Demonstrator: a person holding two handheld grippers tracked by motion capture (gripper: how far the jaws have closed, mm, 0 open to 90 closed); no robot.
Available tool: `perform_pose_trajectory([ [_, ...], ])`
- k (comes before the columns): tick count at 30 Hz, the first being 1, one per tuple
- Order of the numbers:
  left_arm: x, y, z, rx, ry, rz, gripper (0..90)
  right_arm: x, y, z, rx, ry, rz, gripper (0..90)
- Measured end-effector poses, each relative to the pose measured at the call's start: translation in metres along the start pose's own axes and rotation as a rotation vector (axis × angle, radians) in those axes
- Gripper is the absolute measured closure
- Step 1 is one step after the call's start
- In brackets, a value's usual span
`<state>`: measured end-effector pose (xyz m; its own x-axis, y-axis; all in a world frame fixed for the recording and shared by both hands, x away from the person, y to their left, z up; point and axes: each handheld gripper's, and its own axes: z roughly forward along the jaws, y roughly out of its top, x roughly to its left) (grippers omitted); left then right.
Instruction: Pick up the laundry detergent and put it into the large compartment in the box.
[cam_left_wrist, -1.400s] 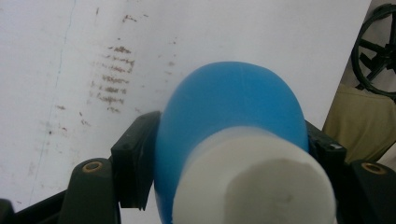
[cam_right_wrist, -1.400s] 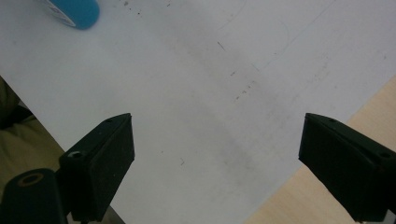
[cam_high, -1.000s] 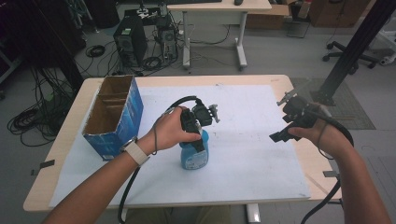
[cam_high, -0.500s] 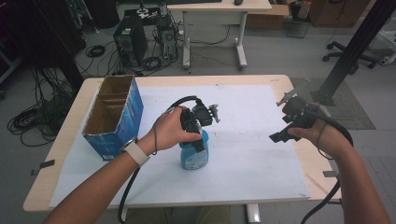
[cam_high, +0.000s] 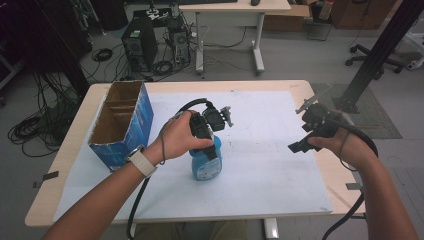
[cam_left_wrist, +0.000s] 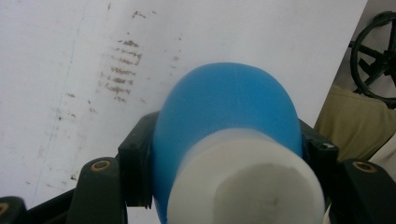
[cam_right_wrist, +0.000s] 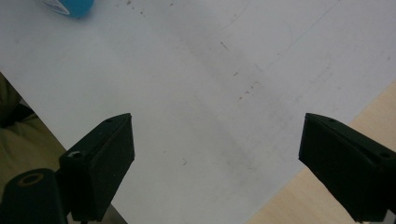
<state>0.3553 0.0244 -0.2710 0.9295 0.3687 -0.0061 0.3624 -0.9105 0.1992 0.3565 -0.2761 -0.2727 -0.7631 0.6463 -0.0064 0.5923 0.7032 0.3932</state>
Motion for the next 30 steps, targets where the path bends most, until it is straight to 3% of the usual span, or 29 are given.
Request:
perform_pose_trajectory([
  [30,0.001,-0.011,-0.034,0.001,0.023,-0.095,37.2,0.006,0.004,-0.002,-0.002,0.001,-0.013,10.5],
])
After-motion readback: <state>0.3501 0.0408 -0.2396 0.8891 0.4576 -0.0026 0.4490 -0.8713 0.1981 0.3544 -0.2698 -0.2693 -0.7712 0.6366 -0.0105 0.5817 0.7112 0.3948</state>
